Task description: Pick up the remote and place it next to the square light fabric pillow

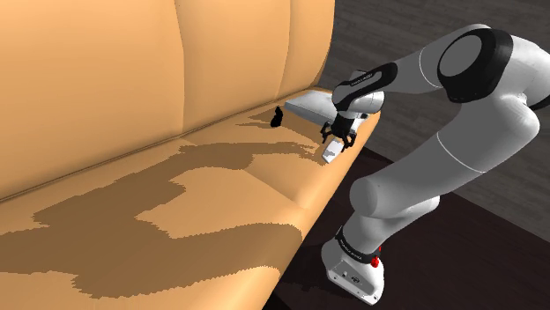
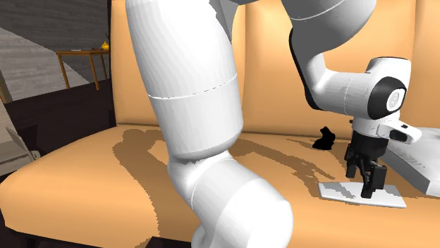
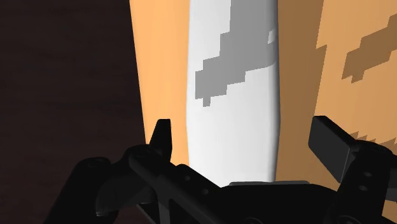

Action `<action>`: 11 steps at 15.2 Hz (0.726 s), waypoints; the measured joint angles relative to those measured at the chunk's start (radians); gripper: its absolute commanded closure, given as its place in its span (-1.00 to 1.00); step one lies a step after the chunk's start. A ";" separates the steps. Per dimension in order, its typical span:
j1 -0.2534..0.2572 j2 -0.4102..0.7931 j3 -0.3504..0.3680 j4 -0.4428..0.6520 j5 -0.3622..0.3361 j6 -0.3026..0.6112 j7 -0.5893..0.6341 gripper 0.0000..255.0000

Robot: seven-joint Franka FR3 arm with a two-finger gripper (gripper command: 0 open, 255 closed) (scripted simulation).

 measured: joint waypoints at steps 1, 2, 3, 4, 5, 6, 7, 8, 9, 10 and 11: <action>0.001 -0.011 0.002 0.009 0.000 -0.019 0.002 -1.00; 0.004 -0.026 0.008 0.021 0.001 -0.046 0.007 -1.00; 0.003 -0.044 0.009 0.035 0.000 -0.078 0.006 -1.00; 0.004 -0.054 0.012 0.056 0.002 -0.108 0.006 -1.00; 0.004 -0.063 0.012 0.063 0.002 -0.125 0.005 -1.00; 0.003 -0.070 0.013 0.065 0.001 -0.135 0.005 -1.00; 0.003 -0.071 0.012 0.068 0.001 -0.139 0.004 -1.00; 0.003 -0.072 0.012 0.069 0.001 -0.141 0.004 -1.00; 0.003 -0.073 0.013 0.070 0.001 -0.142 0.004 -1.00; 0.003 -0.073 0.013 0.070 0.001 -0.143 0.004 -1.00; 0.003 -0.074 0.013 0.070 0.001 -0.143 0.004 -1.00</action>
